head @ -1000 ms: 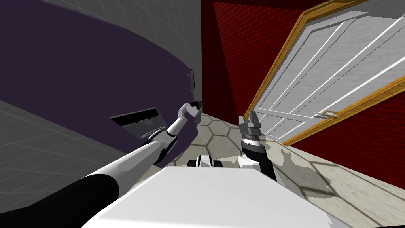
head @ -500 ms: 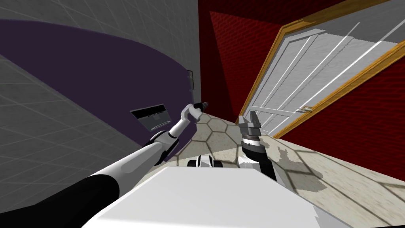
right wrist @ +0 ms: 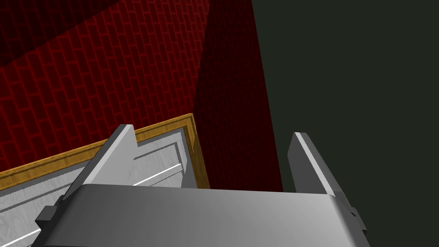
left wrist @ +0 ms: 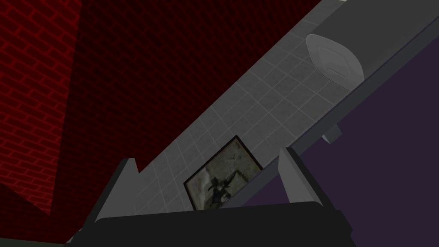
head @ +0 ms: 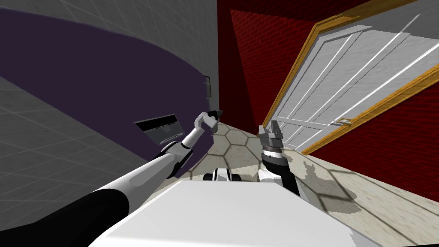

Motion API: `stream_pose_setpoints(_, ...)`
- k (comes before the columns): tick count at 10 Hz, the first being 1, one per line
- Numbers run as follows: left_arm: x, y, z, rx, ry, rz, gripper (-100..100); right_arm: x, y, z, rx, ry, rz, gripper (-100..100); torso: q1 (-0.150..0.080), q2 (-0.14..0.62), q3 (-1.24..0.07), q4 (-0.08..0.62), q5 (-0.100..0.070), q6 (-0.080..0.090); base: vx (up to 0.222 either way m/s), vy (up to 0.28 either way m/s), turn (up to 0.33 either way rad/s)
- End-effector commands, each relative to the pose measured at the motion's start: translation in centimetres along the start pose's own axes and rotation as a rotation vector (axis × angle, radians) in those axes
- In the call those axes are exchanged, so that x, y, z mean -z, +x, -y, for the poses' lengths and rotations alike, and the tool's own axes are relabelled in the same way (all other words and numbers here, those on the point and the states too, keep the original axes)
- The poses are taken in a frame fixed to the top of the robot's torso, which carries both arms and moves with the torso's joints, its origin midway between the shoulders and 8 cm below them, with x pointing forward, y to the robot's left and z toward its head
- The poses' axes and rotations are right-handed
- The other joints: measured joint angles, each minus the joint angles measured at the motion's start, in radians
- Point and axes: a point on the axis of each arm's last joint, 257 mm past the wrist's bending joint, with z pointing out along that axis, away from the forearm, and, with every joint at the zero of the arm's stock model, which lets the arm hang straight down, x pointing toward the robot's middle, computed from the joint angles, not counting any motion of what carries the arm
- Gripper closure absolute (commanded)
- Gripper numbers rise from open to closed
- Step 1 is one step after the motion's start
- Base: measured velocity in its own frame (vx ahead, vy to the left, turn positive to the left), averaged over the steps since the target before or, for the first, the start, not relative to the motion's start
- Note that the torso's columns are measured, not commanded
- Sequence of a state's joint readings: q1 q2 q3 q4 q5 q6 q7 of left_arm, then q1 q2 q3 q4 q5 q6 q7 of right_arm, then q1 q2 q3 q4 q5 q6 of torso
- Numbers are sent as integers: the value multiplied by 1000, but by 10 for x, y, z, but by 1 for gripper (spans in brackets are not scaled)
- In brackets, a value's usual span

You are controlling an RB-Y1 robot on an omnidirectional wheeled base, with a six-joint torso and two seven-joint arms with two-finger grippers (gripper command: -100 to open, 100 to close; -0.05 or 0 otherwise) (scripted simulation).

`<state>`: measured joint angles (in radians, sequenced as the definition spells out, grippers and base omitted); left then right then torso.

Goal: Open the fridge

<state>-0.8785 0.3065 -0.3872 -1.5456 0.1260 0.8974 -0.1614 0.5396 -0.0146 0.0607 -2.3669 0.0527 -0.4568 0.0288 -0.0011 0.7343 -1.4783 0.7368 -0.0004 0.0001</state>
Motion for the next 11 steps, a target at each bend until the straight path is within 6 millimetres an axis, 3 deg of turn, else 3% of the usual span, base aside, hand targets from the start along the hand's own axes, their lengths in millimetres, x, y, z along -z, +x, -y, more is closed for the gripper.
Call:
stream_pose_setpoints(1,-4,-30,-24,15,-41,52,-100,0,0,0,0,0,0,0,3,3,2,1,1,0,217,-37,62)
stream_pose_setpoints(11,-3,-133,-108,67,-182,232,-100,0,0,0,0,0,0,0,0,2,1,1,0,0,195,-52,69)
